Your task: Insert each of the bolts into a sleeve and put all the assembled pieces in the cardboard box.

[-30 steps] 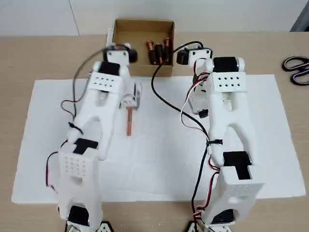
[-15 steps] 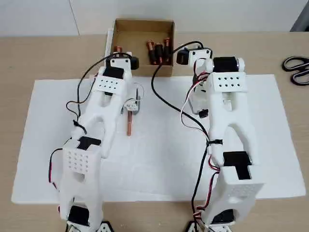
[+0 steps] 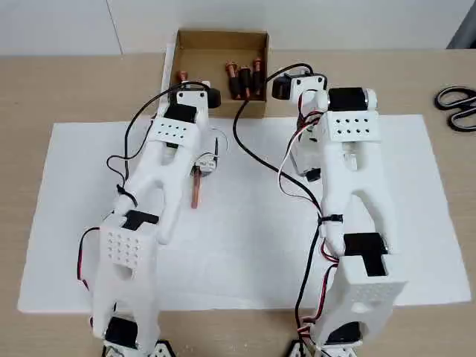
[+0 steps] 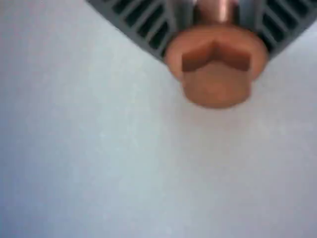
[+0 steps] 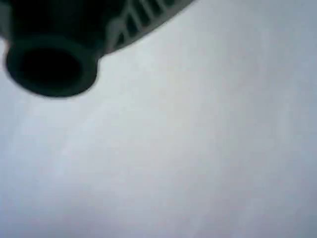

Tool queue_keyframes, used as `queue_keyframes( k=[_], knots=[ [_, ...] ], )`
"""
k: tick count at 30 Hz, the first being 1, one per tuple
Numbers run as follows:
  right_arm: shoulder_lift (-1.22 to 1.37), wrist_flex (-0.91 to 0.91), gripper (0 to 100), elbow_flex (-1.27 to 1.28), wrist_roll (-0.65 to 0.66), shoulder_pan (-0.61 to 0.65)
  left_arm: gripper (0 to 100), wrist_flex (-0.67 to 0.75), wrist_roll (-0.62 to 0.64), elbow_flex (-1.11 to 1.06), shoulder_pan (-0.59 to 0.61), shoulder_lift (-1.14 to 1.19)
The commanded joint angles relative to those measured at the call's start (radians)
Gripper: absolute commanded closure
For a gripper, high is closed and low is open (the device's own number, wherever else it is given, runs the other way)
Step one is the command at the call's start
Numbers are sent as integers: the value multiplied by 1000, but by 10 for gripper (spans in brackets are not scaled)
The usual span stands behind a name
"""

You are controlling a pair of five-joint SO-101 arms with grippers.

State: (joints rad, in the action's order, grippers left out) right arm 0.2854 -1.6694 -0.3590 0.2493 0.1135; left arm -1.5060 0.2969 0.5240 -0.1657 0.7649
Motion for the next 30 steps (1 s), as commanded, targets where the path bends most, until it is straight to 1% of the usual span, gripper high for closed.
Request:
queue_keyframes(
  k=[1, 4, 6, 14, 20, 23, 26, 30],
  knots=[
    [-61, 5, 970, -3, -9, 5, 994, 0, 5, -5, 5, -3],
    [-61, 5, 970, -3, -9, 5, 994, -8, 5, -2, 5, -5],
    [-61, 5, 970, -3, -9, 5, 994, -44, 2, 30, 3, -9],
    [-67, 10, 970, -5, -9, 1, 994, -245, 0, 349, 2, -37],
    [-77, 8, 970, -9, -8, -7, 994, -247, 0, 476, 3, -38],
    [-150, 7, 970, -9, -8, -28, 994, -247, 0, 530, 3, -54],
    [-260, 7, 970, -9, -8, -47, 994, -247, 0, 544, 2, -117],
    [-401, 4, 970, -8, -8, -36, 994, -247, 3, 544, 2, -259]
  ],
)
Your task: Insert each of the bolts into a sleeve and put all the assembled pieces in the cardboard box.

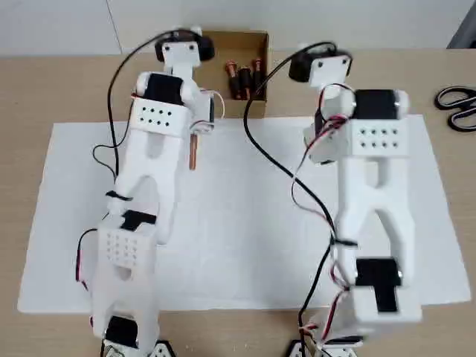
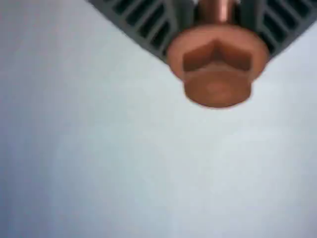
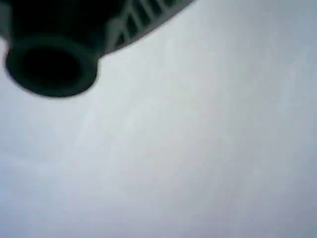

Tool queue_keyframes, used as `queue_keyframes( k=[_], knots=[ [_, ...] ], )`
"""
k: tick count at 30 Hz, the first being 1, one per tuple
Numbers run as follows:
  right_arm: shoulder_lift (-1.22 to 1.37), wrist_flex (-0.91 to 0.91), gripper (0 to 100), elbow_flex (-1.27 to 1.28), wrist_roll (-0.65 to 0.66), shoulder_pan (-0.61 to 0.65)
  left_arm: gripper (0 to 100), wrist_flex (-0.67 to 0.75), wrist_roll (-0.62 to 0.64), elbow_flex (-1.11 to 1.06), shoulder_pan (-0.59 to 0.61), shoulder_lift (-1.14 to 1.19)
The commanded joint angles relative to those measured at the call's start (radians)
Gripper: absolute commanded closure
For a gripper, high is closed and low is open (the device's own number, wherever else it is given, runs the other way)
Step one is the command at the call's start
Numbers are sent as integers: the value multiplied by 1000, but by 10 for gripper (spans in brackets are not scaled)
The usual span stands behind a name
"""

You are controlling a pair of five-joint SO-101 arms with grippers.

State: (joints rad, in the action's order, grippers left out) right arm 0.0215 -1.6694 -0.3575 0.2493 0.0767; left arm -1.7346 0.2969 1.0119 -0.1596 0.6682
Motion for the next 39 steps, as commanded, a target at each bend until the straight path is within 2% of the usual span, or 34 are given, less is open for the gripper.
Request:
queue_keyframes(
  k=[1, 10, 16, 18, 24, 27, 35, 39],
  knots=[
    [-174, 4, 970, -9, -8, 12, 994, -18, 3, 56, -5, -204],
    [-483, 1, 970, -3, -14, 96, 994, -18, 6, -2, -12, -517],
    [-657, 1, 970, -3, -17, 107, 994, -17, 9, -234, -12, -743],
    [-693, 1, 970, -3, -31, 107, 994, -17, 49, -325, -12, -810],
    [-757, 39, 970, 164, -296, 107, 994, 17, 126, -561, -12, -970],
    [-782, 160, 971, 330, -330, 107, 994, 78, 126, -639, -12, -1020],
    [-954, 711, 971, 888, -199, 283, 994, 230, 126, -803, -12, -1097],
    [-1052, 986, 971, 1171, -172, 318, 994, 296, 127, -852, -9, -1112]
  ],
)
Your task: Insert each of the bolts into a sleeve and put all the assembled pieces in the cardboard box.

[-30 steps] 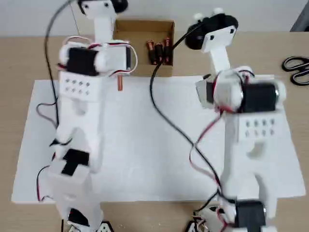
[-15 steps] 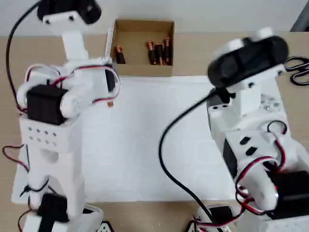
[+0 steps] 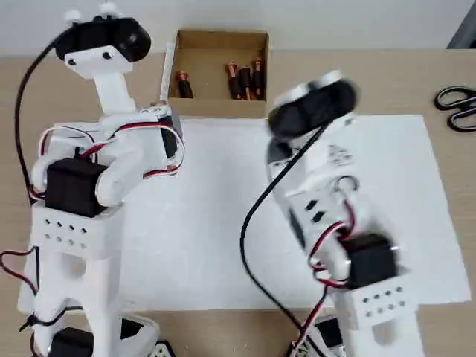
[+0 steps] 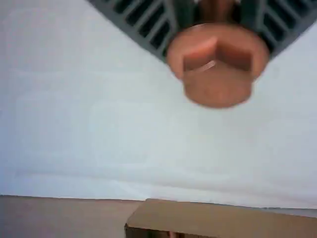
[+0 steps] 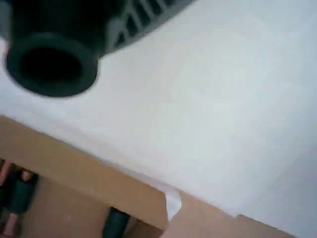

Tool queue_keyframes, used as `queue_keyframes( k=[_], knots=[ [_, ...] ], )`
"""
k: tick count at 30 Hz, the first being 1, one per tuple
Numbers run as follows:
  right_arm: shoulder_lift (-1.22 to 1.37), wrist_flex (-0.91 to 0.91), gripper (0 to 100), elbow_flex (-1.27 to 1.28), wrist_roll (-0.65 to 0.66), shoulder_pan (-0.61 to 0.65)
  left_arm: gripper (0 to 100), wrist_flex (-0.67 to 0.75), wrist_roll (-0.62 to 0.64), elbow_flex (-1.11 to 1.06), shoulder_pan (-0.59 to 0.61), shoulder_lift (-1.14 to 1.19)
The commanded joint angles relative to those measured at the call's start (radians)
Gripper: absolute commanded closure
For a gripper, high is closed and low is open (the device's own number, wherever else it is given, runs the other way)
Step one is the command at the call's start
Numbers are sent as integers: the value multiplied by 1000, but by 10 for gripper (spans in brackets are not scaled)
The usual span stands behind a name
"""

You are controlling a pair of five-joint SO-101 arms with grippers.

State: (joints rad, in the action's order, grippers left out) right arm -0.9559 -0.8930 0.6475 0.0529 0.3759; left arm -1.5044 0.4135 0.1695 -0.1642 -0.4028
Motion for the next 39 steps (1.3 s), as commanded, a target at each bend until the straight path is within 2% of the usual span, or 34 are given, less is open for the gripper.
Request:
queue_keyframes(
  k=[1, 7, 13, 21, 25, 29, 33, 39],
  knots=[
    [-93, 257, 971, 219, 25, 19, 994, 84, 12, -18, -5, -46],
    [-179, 314, 971, 396, 21, 19, 994, 207, 118, -56, -8, -43],
    [-214, 320, 971, 519, 20, 84, 994, 356, 130, -97, -9, -49],
    [-269, 360, 971, 606, 17, 209, 994, 382, 129, -157, -120, -49],
    [-325, 440, 971, 678, 17, 214, 994, 387, 152, -234, -130, -49],
    [-352, 490, 996, 749, -54, 214, 994, 491, 173, -325, -135, -51],
    [-361, 495, 995, 761, -64, 213, 994, 585, 175, -401, -153, -51],
    [-354, 489, 995, 769, -66, 209, 994, 601, 180, -453, -216, -51]
  ],
)
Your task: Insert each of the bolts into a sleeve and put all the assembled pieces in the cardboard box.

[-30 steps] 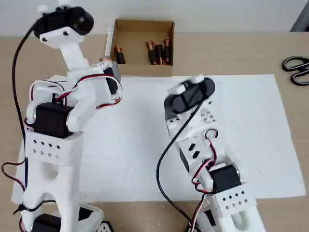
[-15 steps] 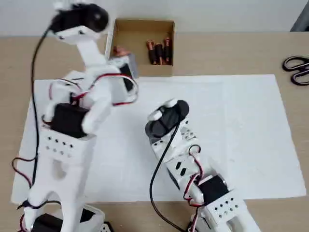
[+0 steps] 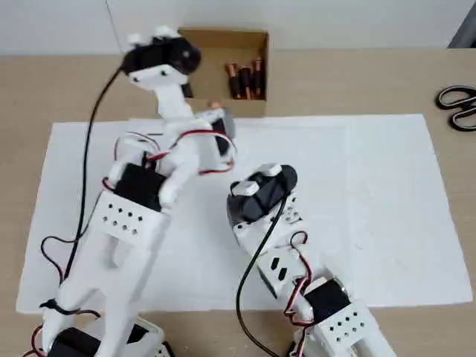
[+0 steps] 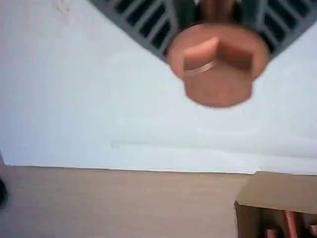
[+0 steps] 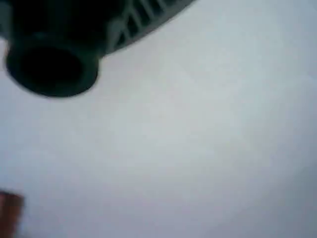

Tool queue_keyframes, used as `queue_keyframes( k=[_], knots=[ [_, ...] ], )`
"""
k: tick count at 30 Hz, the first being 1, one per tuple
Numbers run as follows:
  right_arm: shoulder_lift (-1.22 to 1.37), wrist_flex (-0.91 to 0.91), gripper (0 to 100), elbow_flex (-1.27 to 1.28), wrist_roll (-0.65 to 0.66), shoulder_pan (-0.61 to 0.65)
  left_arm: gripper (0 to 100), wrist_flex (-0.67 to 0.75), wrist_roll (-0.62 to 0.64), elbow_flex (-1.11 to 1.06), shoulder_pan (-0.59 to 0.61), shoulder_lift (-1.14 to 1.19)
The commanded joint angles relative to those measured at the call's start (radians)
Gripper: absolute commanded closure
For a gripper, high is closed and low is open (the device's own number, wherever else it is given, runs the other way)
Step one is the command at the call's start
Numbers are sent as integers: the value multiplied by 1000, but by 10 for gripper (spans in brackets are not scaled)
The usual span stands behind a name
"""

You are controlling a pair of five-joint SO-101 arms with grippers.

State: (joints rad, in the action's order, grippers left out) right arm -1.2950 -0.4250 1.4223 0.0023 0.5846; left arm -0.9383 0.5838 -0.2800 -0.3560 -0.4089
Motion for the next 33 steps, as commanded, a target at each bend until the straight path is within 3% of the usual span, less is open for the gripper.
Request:
queue_keyframes(
  k=[1, 10, 16, 22, 33],
  knots=[
    [-15, 21, 995, -5, -15, 1, 994, 35, 9, -10, -25, -44],
    [-16, 19, 995, 11, -15, -1, 994, 43, 5, -114, -23, -218],
    [-19, 19, 995, 11, -15, -1, 994, 193, 3, -326, -23, -376],
    [-18, 19, 995, 11, -15, -1, 994, 307, 5, -453, -25, -397],
    [-21, 19, 995, 11, -15, 4, 994, 371, 5, -524, -72, -396]
  ],
)
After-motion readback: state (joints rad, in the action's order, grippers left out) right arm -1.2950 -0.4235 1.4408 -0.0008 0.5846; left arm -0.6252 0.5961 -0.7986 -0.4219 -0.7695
